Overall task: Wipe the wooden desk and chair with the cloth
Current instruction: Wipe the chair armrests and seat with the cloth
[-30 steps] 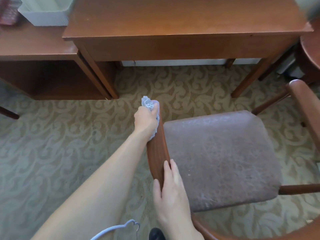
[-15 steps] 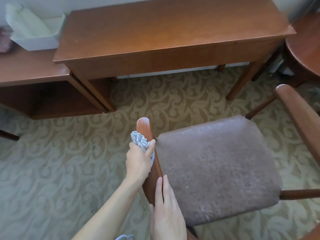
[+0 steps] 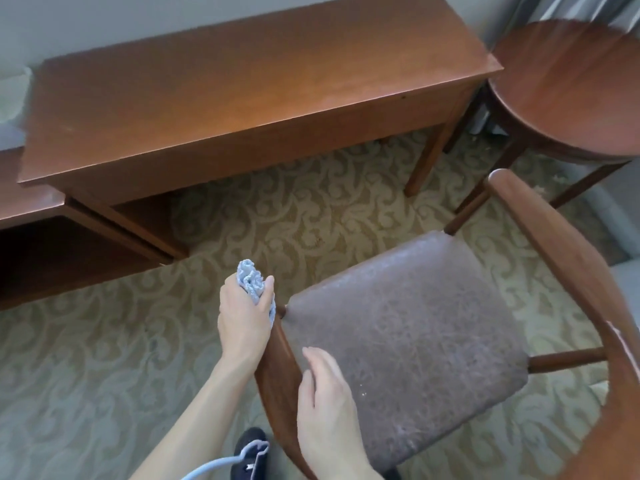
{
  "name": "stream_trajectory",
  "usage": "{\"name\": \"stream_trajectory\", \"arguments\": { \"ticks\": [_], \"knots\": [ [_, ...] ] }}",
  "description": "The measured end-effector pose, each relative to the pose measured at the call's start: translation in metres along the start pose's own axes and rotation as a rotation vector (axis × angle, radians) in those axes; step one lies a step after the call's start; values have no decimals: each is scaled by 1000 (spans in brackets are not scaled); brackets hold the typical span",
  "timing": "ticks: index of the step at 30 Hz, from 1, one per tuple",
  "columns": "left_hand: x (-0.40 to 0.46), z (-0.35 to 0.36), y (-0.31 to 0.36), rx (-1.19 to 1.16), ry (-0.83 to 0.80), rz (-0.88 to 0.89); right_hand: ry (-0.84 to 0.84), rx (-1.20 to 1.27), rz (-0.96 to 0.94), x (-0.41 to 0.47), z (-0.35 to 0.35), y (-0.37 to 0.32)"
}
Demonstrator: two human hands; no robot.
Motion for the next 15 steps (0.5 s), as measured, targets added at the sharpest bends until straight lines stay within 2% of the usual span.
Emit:
{"name": "stream_trajectory", "arguments": {
  "ticks": [7, 12, 15],
  "knots": [
    [36, -10, 12, 86, -170, 308, 121, 106, 77, 90, 29, -54],
    [54, -16, 14, 13, -400, 406, 224, 267, 192, 107, 52, -70],
    [52, -17, 21, 15, -515, 521, 265, 409, 244, 107, 51, -72]
  ]
}}
Point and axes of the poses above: each hand's wrist, its own x-axis towards the middle knuckle, its own z-axis out of the palm, y = z × x, the point moved 2 cm from there along x, towards the middle knuckle, and after that the axes turned 1 degree about -x, right-handed, at the moved point
